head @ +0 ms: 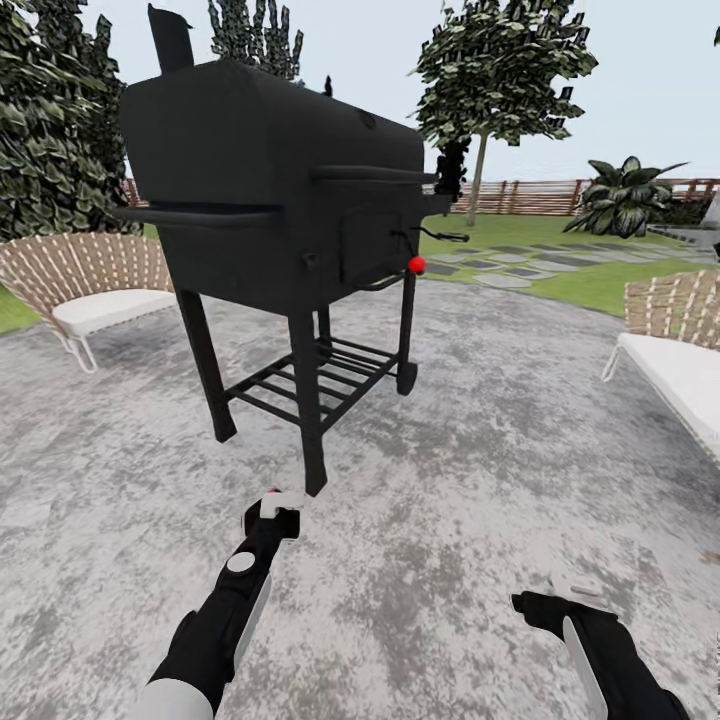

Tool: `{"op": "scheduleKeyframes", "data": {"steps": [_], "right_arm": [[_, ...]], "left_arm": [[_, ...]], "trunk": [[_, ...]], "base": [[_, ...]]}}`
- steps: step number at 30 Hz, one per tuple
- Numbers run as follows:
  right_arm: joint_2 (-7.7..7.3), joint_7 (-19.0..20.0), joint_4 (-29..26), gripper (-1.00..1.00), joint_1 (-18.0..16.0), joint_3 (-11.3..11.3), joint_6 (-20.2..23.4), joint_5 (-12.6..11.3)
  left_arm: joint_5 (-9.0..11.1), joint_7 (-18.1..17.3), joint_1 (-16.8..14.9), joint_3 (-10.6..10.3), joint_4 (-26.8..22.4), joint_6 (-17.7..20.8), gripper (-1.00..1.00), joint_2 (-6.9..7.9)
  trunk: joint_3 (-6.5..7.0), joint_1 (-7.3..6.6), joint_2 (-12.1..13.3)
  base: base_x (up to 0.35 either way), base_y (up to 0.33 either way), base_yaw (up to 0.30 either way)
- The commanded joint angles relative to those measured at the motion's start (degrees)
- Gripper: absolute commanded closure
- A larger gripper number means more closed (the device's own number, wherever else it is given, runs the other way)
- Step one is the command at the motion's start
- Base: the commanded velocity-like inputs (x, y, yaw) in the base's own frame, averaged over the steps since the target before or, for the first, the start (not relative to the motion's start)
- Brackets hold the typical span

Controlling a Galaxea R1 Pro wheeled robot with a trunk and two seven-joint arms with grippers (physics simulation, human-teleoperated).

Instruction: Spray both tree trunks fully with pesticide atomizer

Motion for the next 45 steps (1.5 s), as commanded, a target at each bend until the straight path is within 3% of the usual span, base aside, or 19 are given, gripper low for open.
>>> {"op": "scheduleKeyframes", "data": {"steps": [1,13,33,45], "right_arm": [[0.01,0.0,0.0,-1.0,0.0,0.0,0.0,0.0],[0.02,0.0,0.0,-1.0,0.0,0.0,0.0,0.0],[0.02,-0.3,0.1,-1.0,0.0,0.0,-0.2,0.1],[0.02,-0.3,0.1,-1.0,0.0,0.0,-0.2,0.0]], "left_arm": [[0.0,0.0,0.0,0.0,0.0,0.0,1.0,0.0],[0.0,0.0,0.0,0.0,0.0,0.0,1.0,0.0],[0.0,0.0,0.0,-0.1,0.0,0.0,1.0,0.0],[0.0,0.0,0.0,0.0,0.0,0.0,1.0,0.0]], "trunk": [[0.05,0.0,0.0],[0.53,0.0,0.0],[0.56,0.0,0.0],[1.52,0.0,0.0]], "base": [[0.307,-0.154,-0.27],[0.292,-0.19,-0.249],[0.217,-0.264,-0.009],[0.263,-0.248,0.0]]}}
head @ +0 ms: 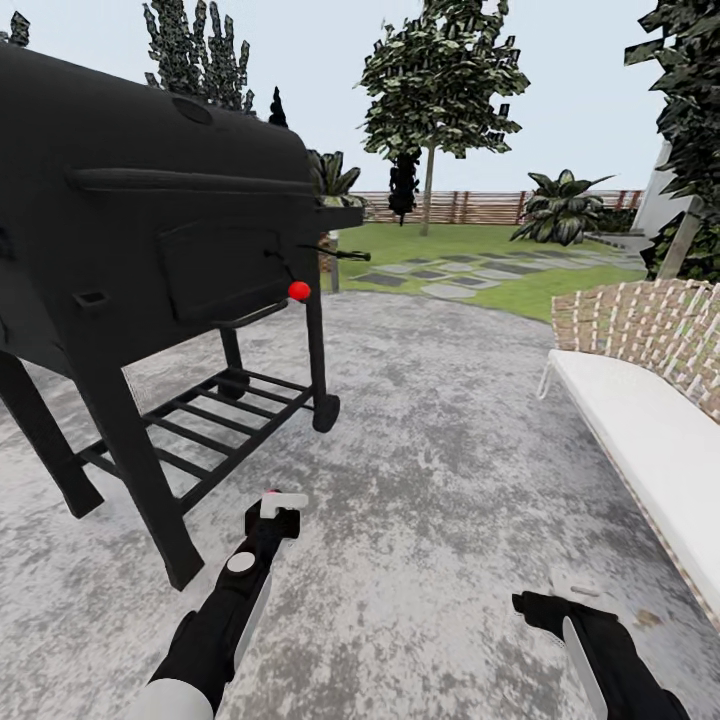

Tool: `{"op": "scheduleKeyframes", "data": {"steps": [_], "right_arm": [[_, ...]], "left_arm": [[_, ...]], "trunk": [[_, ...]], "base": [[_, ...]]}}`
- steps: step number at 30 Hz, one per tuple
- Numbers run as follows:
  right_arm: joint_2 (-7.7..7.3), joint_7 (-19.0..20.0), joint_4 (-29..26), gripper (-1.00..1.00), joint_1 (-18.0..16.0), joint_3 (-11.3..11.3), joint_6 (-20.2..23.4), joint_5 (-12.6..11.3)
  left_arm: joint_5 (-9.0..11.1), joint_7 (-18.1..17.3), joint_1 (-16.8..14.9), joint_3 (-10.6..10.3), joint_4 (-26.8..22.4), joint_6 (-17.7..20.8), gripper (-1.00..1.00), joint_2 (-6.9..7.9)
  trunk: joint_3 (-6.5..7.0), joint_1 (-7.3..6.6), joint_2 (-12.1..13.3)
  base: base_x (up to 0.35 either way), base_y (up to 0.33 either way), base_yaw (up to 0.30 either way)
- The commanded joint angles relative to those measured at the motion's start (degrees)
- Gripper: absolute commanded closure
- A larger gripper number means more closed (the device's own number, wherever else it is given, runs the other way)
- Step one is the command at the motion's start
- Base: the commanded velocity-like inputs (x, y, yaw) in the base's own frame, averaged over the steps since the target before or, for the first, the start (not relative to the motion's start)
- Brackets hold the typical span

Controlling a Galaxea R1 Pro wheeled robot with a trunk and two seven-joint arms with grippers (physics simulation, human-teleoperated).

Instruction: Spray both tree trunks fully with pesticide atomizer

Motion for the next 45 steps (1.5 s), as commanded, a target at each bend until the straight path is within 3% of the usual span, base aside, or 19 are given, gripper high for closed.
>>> {"op": "scheduleKeyframes", "data": {"steps": [1,7,15,26,45], "right_arm": [[0.0,0.0,0.0,-1.0,0.0,0.0,0.0,0.0],[0.0,0.0,0.0,-1.0,0.0,0.0,0.0,0.0],[0.0,0.0,0.0,-1.0,0.0,0.0,0.1,0.0],[-0.01,0.0,0.0,-1.0,0.0,-0.2,0.0,0.0],[0.0,0.0,0.0,-1.0,0.0,-0.2,0.0,0.0]], "left_arm": [[0.0,0.0,0.0,0.0,0.0,0.0,1.0,0.0],[0.3,0.0,0.0,0.0,0.0,0.0,1.0,0.0],[2.5,0.0,0.0,0.0,0.0,0.0,1.0,0.03],[2.7,0.0,0.0,0.0,0.0,0.0,1.0,0.02],[2.9,0.0,0.0,0.0,0.0,0.0,1.0,0.01]], "trunk": [[0.1,0.0,0.0],[0.64,0.0,0.0],[1.37,0.0,0.0],[2.37,0.0,0.0],[4.11,0.0,0.0]], "base": [[0.297,-0.189,0.0],[0.316,-0.115,0.0],[0.318,-0.011,-0.034],[0.095,0.0,-0.095],[0.323,0.0,-0.109]]}}
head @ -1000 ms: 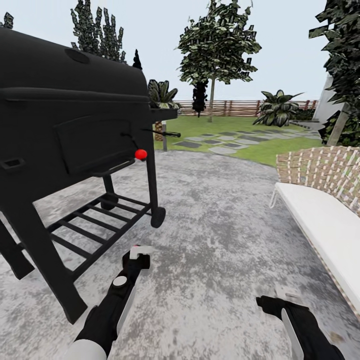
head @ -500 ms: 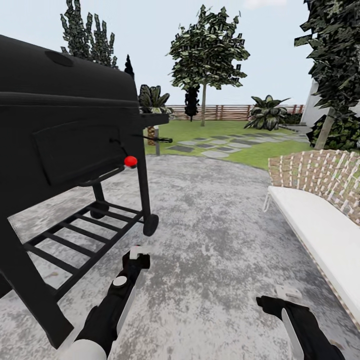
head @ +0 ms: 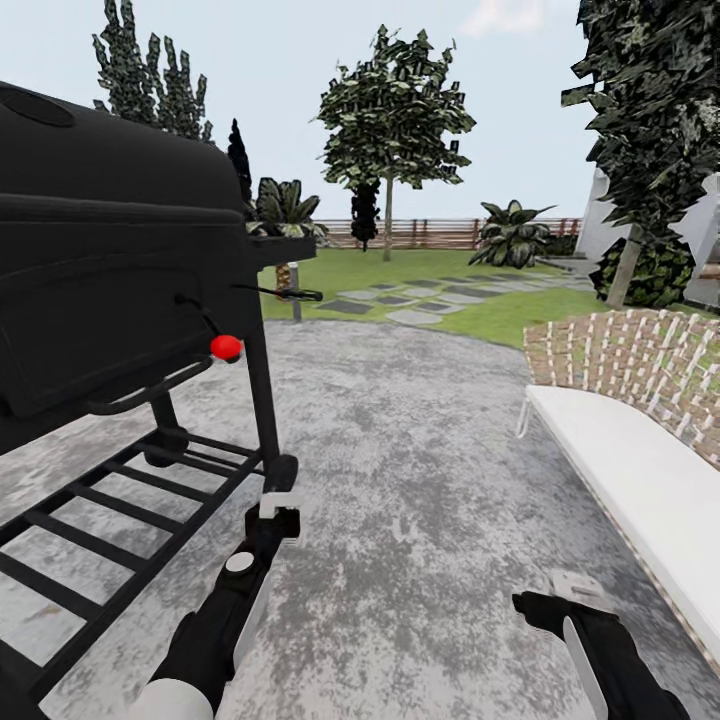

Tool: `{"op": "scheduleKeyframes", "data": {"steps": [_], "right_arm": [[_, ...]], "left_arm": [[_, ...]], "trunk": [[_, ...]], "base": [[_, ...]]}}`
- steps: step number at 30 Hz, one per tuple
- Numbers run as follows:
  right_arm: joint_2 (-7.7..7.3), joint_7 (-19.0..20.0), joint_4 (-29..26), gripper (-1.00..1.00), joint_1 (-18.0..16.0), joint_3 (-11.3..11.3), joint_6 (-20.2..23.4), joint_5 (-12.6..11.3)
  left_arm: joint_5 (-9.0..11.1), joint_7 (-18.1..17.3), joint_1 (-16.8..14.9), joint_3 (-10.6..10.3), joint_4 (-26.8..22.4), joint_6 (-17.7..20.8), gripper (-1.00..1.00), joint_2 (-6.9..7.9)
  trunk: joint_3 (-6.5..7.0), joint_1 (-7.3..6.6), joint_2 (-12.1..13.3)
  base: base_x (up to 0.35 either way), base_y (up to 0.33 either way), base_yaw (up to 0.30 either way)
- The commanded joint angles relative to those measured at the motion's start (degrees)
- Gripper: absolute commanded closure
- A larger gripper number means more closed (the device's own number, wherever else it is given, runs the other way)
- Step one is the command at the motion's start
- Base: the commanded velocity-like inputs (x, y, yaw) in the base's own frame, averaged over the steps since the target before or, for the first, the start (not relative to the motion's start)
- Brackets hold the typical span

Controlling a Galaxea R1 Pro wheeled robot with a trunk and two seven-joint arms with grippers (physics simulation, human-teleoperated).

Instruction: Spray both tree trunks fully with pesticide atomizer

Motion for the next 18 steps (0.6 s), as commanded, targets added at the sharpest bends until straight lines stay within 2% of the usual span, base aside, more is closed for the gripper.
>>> {"op": "scheduleKeyframes", "data": {"steps": [1,7,18], "right_arm": [[0.0,0.0,0.0,-1.0,0.0,0.0,0.0,0.0],[0.0,0.0,0.0,-1.0,0.0,0.0,0.0,0.0],[0.0,0.0,0.0,-1.0,0.0,0.0,0.0,0.0]], "left_arm": [[0.0,0.0,0.0,0.0,0.0,0.0,1.0,0.0],[0.0,0.0,0.0,0.0,0.0,0.0,1.0,-0.01],[0.0,0.0,0.0,0.0,0.0,0.0,1.0,-0.01]], "trunk": [[0.1,0.0,0.0],[0.56,0.0,0.0],[0.67,0.0,0.0]], "base": [[0.338,-0.023,-0.107],[0.329,-0.125,-0.083],[0.305,-0.21,-0.007]]}}
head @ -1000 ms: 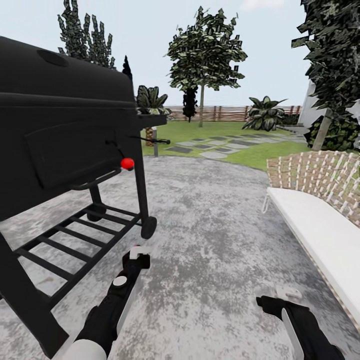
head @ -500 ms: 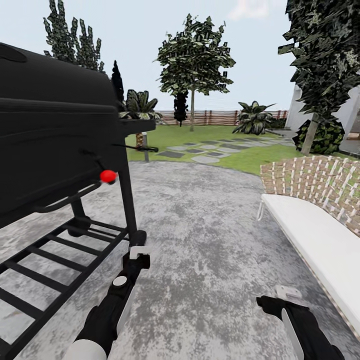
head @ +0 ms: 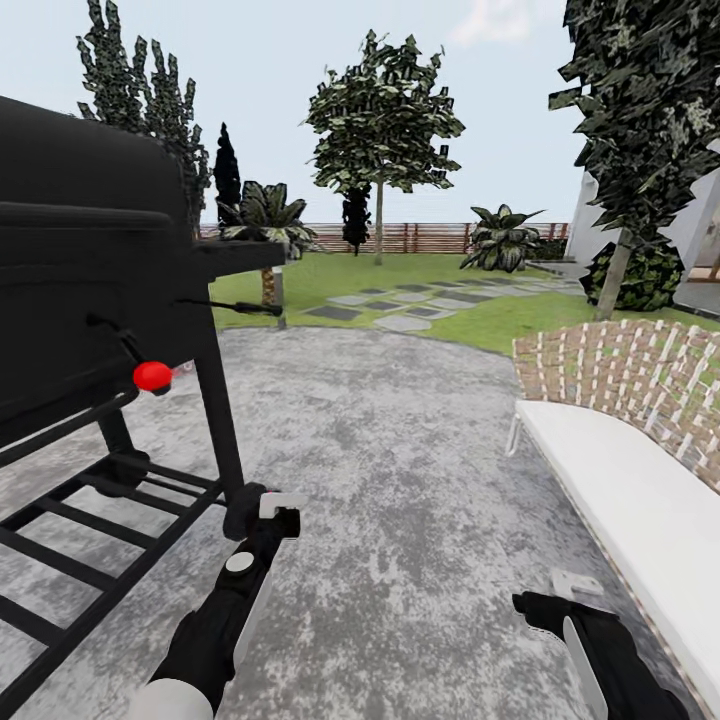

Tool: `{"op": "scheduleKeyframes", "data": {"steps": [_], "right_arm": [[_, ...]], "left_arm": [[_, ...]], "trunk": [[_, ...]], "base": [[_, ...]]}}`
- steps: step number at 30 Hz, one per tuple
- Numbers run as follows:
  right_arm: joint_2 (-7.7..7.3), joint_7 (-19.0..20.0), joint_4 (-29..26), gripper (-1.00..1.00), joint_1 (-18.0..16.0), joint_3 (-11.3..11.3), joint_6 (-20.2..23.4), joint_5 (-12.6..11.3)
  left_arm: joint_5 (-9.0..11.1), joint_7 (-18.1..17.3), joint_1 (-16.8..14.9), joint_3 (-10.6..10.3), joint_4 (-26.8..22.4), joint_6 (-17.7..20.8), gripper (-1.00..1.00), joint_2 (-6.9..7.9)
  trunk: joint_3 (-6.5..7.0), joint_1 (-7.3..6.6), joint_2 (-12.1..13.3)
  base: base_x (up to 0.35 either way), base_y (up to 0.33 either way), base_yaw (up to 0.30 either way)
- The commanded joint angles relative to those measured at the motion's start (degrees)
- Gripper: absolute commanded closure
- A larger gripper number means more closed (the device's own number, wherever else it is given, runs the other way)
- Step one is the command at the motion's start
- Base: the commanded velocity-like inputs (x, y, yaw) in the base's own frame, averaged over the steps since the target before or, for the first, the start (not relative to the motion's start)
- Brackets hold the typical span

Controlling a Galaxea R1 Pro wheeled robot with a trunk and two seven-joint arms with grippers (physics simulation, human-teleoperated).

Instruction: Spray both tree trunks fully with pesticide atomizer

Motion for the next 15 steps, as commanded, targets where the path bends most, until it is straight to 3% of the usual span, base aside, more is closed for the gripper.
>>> {"op": "scheduleKeyframes", "data": {"steps": [1,15], "right_arm": [[0.0,0.0,0.0,-1.0,0.0,0.0,0.0,0.0],[-0.01,0.0,0.0,-1.0,0.0,0.0,0.0,0.0]], "left_arm": [[0.0,0.0,0.0,0.0,0.0,0.0,1.0,0.01],[0.0,0.0,0.0,0.0,0.0,0.0,1.0,0.0]], "trunk": [[0.0,0.0,0.0],[0.0,0.0,0.0]], "base": [[0.3,-0.22,0.0],[0.301,-0.211,0.0]]}}
